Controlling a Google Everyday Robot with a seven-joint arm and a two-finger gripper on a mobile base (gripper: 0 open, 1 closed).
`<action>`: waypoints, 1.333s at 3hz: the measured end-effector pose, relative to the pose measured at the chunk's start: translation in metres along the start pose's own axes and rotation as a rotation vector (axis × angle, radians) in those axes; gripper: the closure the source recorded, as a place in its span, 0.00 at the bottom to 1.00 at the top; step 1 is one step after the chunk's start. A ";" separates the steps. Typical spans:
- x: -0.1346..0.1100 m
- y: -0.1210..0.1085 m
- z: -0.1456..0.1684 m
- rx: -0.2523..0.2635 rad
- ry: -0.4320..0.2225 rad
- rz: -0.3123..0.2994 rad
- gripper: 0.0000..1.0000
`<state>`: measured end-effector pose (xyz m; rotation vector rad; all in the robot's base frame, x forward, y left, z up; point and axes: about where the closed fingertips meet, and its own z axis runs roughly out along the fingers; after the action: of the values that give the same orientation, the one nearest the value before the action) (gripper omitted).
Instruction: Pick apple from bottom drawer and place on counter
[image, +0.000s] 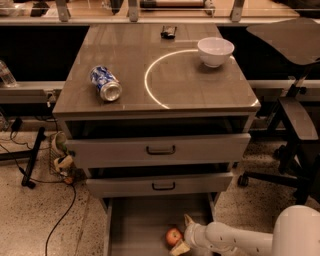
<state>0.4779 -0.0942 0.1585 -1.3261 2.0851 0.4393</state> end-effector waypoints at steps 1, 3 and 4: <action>0.001 -0.004 0.017 0.007 -0.005 0.033 0.00; 0.000 0.006 0.034 -0.017 -0.020 0.065 0.48; 0.007 0.012 0.030 -0.021 -0.013 0.080 0.72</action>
Offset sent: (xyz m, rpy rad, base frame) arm 0.0136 0.0229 -0.0263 0.0517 0.0341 -0.0407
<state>0.4747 -0.0766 0.1304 -1.2515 2.1336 0.5048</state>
